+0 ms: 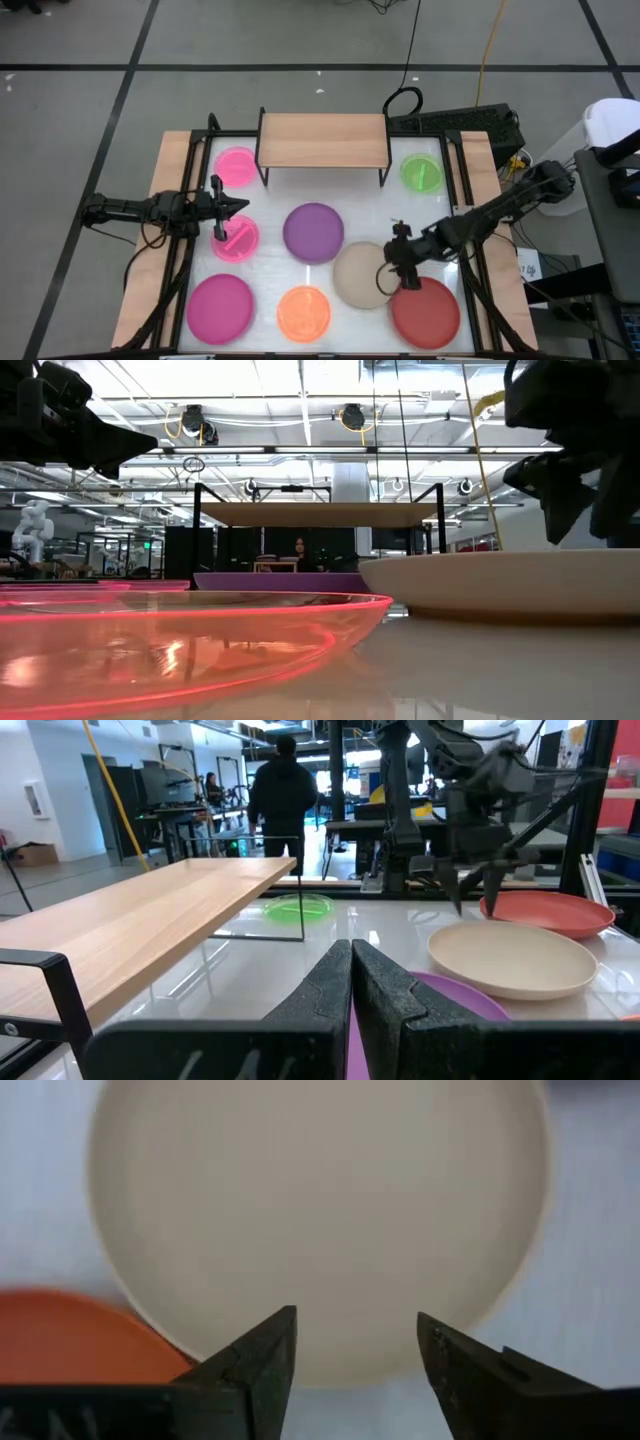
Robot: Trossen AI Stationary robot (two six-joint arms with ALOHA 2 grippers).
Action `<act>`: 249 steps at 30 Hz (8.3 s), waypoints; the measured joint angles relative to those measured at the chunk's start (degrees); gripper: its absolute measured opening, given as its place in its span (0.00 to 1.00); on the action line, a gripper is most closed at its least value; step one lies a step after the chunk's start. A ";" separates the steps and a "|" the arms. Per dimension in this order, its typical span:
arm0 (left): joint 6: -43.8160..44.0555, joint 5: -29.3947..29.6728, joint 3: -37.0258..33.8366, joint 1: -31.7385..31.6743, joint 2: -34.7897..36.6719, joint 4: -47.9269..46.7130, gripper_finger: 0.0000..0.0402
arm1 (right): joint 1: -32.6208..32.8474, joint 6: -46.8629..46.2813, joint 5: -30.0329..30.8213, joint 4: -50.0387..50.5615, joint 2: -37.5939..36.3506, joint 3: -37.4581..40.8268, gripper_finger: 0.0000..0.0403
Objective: Place and stack plates onto a shelf
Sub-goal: Put the brown plate on the shelf, then stack the violet plate on top of the brown plate on the shelf
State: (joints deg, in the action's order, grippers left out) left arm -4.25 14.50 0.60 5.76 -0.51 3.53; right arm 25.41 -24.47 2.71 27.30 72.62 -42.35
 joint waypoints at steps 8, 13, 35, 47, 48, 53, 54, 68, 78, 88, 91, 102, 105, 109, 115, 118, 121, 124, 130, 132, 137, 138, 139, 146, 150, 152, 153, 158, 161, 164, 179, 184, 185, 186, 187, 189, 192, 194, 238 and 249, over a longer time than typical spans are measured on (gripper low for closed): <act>0.00 -0.02 0.00 0.01 -0.02 0.02 0.05 | -8.69 -5.84 -3.16 0.11 -1.86 3.12 0.47; 0.00 0.01 0.00 0.00 -0.02 0.02 0.05 | -14.37 -6.98 -9.77 -7.37 -1.86 9.69 0.47; 0.00 -0.01 0.00 0.02 -0.01 0.02 0.05 | -20.84 -8.24 -19.53 -18.61 -1.86 14.84 0.02; 0.00 -0.02 0.00 0.02 -0.01 0.03 0.05 | -22.69 -10.04 -21.29 -30.43 -5.51 14.87 0.00; 0.00 -0.02 0.00 0.02 -0.02 0.04 0.05 | -23.43 -10.06 -21.78 -31.91 -6.30 14.88 0.00; 0.00 -0.01 0.00 0.02 -0.02 0.02 0.05 | -28.52 -9.35 -22.74 -38.06 -9.78 12.41 0.00; 0.00 -0.02 0.00 0.02 0.00 0.02 0.05 | -29.66 -8.76 -22.71 -38.31 -10.23 11.10 0.00; 0.00 -0.02 0.00 0.02 -0.02 0.02 0.05 | -51.14 11.16 -23.81 -11.50 -1.72 -27.43 0.00; 0.00 -0.01 0.00 0.01 -0.02 0.03 0.05 | -69.73 15.83 -23.75 -3.67 14.14 -38.10 0.00; 0.00 0.01 0.00 0.02 -0.01 0.03 0.05 | -78.01 18.41 -24.46 -0.04 23.12 -38.07 0.00; 0.00 0.01 0.00 0.00 0.00 0.04 0.05 | -78.36 19.37 -24.24 0.33 22.43 -38.07 0.00; 0.00 -0.02 0.00 0.00 -0.02 0.02 0.05 | -79.45 22.22 -19.04 6.22 15.96 -38.07 0.01; 0.00 -0.02 0.00 0.01 -0.02 0.02 0.05 | -79.15 22.36 -19.10 8.14 16.02 -37.83 0.03; 0.00 -0.02 0.00 0.02 -0.02 0.04 0.05 | -78.22 22.32 -16.29 7.16 16.04 -36.15 0.06; 0.00 -0.02 0.00 0.01 -0.01 0.03 0.05 | -78.16 22.83 -16.27 3.57 16.02 -33.46 0.14; 0.00 -0.02 0.00 0.01 -0.01 0.04 0.05 | -78.16 23.70 -16.24 3.19 16.00 -33.40 0.17; 0.00 -0.02 0.00 0.01 -0.01 0.04 0.05 | -78.18 23.76 -16.28 2.59 16.02 -33.40 0.19; 0.00 -0.02 0.00 0.01 -0.02 0.04 0.05 | -78.18 24.11 -16.38 2.62 16.02 -33.40 0.22; 0.00 -0.02 0.00 0.02 -0.02 0.04 0.05 | -78.01 23.95 -21.89 3.08 11.99 -33.40 0.25; 0.00 -0.02 0.00 0.02 -0.02 0.04 0.05 | -77.24 23.89 -26.13 2.72 8.22 -33.40 0.25; 0.00 -0.02 0.00 0.01 -0.02 0.04 0.05 | -72.09 24.75 -29.81 2.41 -4.74 -33.40 0.25; 0.00 0.00 0.00 0.02 -0.01 0.04 0.05 | -70.51 24.75 -29.81 2.34 -7.32 -33.40 0.25; 0.00 -0.02 0.00 0.02 -0.02 0.04 0.05 | -68.81 24.75 -29.79 2.21 -9.98 -33.40 0.25; 0.00 -0.01 0.00 0.01 -0.01 0.04 0.05 | -58.74 21.15 -29.56 0.34 -23.78 -33.44 0.25; 0.00 -0.02 0.00 0.01 -0.01 0.04 0.05 | -54.23 20.44 -29.54 0.91 -27.74 -32.54 0.25; 0.00 -0.02 0.00 0.01 -0.01 0.04 0.05 | -52.10 20.47 -29.55 0.71 -29.43 -30.16 0.25; 0.00 -0.02 0.00 0.02 -0.02 0.04 0.05 | -51.12 20.57 -29.58 0.36 -30.03 -28.49 0.25; 0.16 0.00 -0.02 0.01 -0.01 2.75 0.05 | -47.22 18.93 -29.56 -5.35 -33.03 -17.60 0.25; 1.69 0.01 -0.02 0.00 0.00 5.81 0.05 | -44.65 17.41 -29.40 -9.55 -34.26 -10.89 0.25; 2.35 -0.02 -0.02 0.01 -0.02 9.97 0.05 | -41.85 17.40 -28.97 -16.74 -35.12 -4.52 0.25; -1.78 2.09 10.50 0.37 -13.90 14.88 0.05 | -32.54 21.83 -16.06 -26.66 -34.91 5.66 0.25; -1.60 2.32 23.08 0.94 -35.41 6.39 0.05 | -32.39 22.60 -16.05 -26.82 -34.91 5.66 0.25; -1.55 2.32 25.78 1.46 -39.92 4.90 0.05 | -32.39 22.60 -16.05 -26.72 -34.91 5.66 0.25; -1.52 2.32 28.56 2.03 -44.41 3.85 0.05 | -32.39 22.60 -16.05 -26.52 -34.91 5.66 0.25; -1.28 2.30 31.26 2.68 -48.89 2.80 0.05 | -32.41 22.58 -16.07 -26.28 -34.91 5.66 0.25; 0.51 2.32 37.06 4.06 -57.17 -1.56 0.05 | -32.39 22.33 -16.19 -25.66 -34.91 5.66 0.25; 5.65 2.06 47.06 5.84 -68.26 -11.70 0.05 | -32.39 22.30 -16.21 -24.68 -34.91 5.66 0.25; 7.34 2.07 53.02 7.07 -75.29 -18.84 0.05 | -32.39 22.28 -16.23 -24.32 -34.91 5.66 0.25; 11.50 -0.71 64.65 12.68 -106.47 -27.72 0.36 | -32.41 22.60 -16.27 -24.00 -34.86 5.64 0.25; 6.95 -0.61 64.65 12.68 -106.77 -27.63 0.11 | -32.41 22.61 -16.27 -23.97 -34.56 5.62 0.25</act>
State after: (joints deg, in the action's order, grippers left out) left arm 2.70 13.89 65.25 18.44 -107.29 -24.10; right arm -7.01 -1.86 -13.56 3.32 38.06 -36.73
